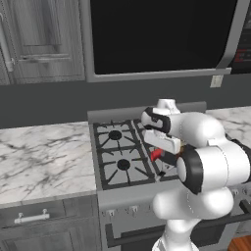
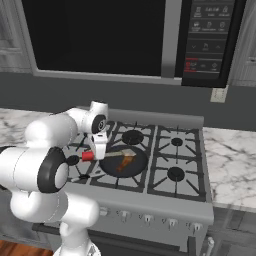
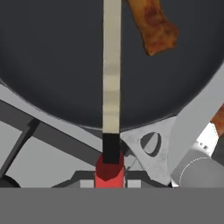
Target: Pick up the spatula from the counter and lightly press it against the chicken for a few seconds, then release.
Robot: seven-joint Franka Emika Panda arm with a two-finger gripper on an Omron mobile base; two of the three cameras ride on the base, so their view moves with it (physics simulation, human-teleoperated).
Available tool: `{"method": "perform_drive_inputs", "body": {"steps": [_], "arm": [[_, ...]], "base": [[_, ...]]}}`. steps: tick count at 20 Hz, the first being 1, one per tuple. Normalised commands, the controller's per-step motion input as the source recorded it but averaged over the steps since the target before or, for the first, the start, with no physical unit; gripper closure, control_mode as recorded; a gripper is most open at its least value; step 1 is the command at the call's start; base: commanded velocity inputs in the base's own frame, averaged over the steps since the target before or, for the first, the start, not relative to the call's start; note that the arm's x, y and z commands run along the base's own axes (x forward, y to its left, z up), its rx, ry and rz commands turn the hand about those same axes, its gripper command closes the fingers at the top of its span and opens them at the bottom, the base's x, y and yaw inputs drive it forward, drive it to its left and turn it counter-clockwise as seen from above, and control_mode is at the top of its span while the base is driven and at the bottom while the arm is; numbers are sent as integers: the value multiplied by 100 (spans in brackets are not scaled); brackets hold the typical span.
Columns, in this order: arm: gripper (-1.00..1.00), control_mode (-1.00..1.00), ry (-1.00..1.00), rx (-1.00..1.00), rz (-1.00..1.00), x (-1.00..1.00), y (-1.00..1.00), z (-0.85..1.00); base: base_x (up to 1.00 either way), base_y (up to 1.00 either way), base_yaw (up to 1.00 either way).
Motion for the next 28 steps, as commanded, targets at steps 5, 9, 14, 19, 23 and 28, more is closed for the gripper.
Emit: {"method": "perform_drive_inputs", "body": {"steps": [5, 9, 14, 19, 23, 28], "arm": [[100, -100, 6, 3, 0, -1, 0, -11], [100, -100, 6, 3, 0, -2, 0, -11], [100, -100, 6, 3, 0, -6, 0, -10], [100, -100, 4, 2, 0, -8, 0, -7], [100, -100, 0, 1, 0, -10, 0, 10], [100, -100, -9, 0, 0, -23, 0, 53]], "base": [[0, 0, 0], [0, 0, 0], [0, 0, 0], [0, 0, 0], [0, 0, 0], [0, 0, 0]]}}
